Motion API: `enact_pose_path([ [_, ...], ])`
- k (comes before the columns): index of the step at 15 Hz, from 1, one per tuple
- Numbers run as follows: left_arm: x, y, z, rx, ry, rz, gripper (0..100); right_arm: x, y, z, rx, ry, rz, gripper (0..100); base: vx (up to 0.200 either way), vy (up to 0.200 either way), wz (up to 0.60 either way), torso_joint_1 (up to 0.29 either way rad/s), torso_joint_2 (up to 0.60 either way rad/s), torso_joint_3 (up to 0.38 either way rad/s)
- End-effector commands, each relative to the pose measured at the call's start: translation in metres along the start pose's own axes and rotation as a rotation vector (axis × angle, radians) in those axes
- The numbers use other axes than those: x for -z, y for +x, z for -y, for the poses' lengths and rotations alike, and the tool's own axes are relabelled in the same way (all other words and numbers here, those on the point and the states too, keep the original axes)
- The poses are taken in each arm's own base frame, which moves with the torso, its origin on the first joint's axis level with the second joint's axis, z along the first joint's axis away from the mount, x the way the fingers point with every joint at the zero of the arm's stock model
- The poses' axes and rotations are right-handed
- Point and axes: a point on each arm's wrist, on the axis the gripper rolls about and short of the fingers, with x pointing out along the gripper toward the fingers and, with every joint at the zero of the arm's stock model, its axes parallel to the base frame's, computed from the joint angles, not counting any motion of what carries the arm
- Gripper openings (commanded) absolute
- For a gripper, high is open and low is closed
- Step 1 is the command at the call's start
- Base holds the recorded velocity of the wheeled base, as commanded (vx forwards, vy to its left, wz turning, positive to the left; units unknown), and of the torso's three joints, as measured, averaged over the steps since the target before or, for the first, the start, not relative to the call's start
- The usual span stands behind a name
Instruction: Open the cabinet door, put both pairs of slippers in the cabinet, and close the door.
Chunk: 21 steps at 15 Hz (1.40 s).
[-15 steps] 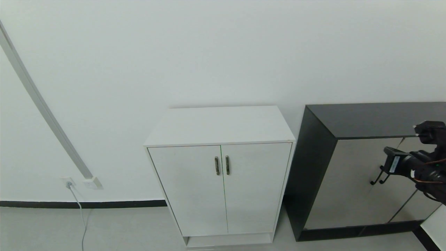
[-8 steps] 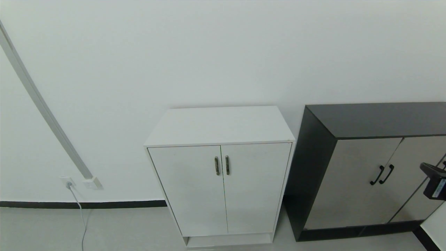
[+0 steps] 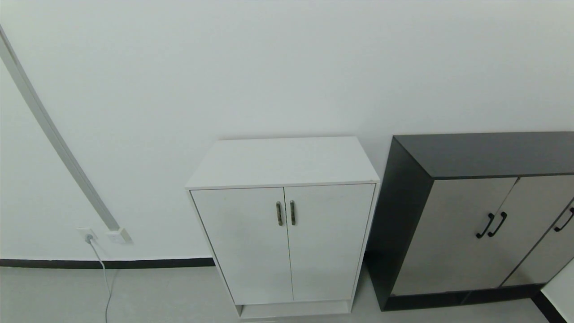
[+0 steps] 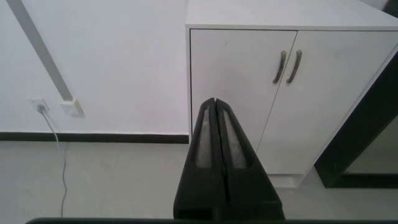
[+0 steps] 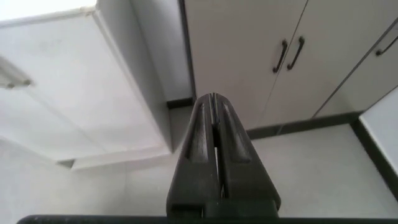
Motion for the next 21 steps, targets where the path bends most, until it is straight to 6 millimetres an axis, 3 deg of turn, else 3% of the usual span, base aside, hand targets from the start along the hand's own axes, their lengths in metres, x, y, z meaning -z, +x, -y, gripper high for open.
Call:
enact_pose_path([
  [1, 0.0, 0.0, 0.0, -0.001, 0.0, 0.0, 0, 0.003, -0.029, -0.005, -0.012, -0.01, 0.072, 0, 0.0, 0.0, 0.0, 0.0, 0.0, 0.0],
  [6, 0.0, 0.0, 0.0, -0.001, 0.0, 0.0, 0, 0.035, -0.066, -0.012, -0.072, 0.002, -0.009, 0, 0.0, 0.0, 0.0, 0.0, 0.0, 0.0],
  [14, 0.0, 0.0, 0.0, 0.001, 0.0, 0.0, 0, 0.08, -0.086, -0.014, -0.22, -0.036, 0.023, 0, 0.0, 0.0, 0.0, 0.0, 0.0, 0.0],
  [17, 0.0, 0.0, 0.0, 0.001, 0.0, 0.0, 0, 0.085, -0.093, -0.013, -0.206, -0.042, 0.067, 0, 0.0, 0.0, 0.0, 0.0, 0.0, 0.0],
  [21, 0.0, 0.0, 0.0, 0.001, 0.0, 0.0, 0, 0.09, -0.092, -0.008, 0.022, -0.083, 0.044, 0, 0.0, 0.0, 0.0, 0.0, 0.0, 0.0],
])
